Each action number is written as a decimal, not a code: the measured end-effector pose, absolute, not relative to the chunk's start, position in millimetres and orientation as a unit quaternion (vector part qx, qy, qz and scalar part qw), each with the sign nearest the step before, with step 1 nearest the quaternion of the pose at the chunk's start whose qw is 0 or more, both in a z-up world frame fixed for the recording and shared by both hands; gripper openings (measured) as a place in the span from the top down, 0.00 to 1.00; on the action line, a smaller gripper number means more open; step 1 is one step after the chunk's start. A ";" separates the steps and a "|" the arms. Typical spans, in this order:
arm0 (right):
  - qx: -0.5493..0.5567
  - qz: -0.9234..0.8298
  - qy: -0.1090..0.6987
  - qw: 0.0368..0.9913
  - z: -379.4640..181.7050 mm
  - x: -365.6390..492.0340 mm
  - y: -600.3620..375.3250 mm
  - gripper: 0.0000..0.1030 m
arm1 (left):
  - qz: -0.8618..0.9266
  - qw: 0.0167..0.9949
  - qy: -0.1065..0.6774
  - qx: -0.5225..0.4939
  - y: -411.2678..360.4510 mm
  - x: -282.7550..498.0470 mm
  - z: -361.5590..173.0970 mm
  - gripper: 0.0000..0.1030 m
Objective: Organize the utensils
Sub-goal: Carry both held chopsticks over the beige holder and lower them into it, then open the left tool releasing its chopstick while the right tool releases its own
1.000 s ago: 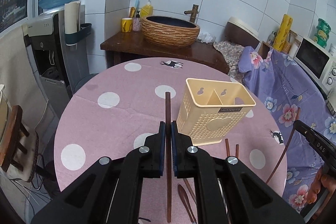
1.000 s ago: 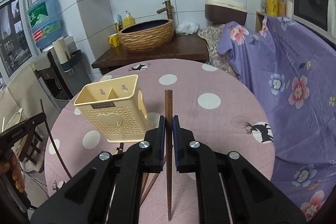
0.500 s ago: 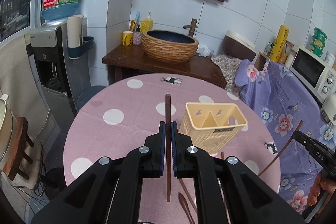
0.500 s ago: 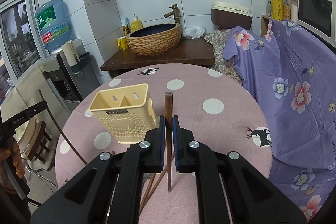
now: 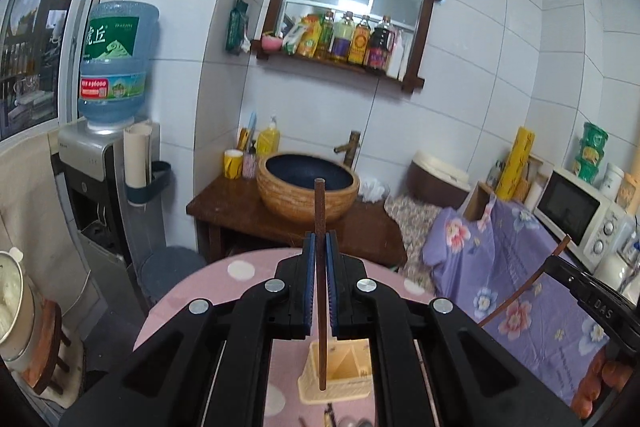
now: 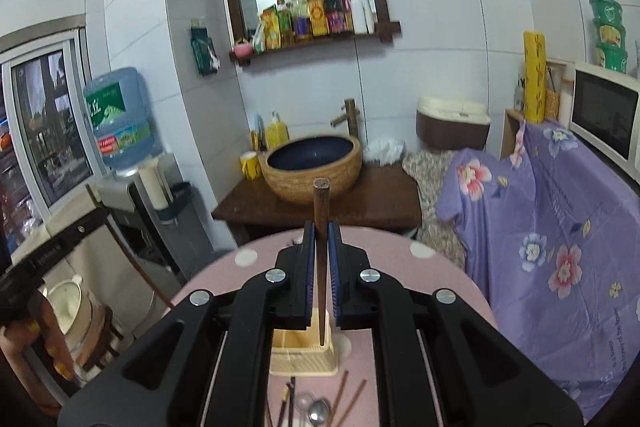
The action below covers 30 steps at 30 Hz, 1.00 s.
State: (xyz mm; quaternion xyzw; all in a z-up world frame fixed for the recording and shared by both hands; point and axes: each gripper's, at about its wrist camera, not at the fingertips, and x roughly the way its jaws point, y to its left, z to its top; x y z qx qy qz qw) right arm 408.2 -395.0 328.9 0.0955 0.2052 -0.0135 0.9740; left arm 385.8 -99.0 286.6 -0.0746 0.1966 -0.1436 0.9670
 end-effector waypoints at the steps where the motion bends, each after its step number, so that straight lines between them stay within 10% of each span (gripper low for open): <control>1: 0.091 -0.015 0.202 0.975 333.3 412.9 -389.9 0.93 | -0.140 0.968 0.195 -0.076 -103.6 390.8 288.0 0.94; 30: 0.113 -0.016 0.302 0.946 177.2 484.4 -378.7 0.92 | -0.132 0.948 0.288 -0.025 -158.4 440.3 128.2 0.94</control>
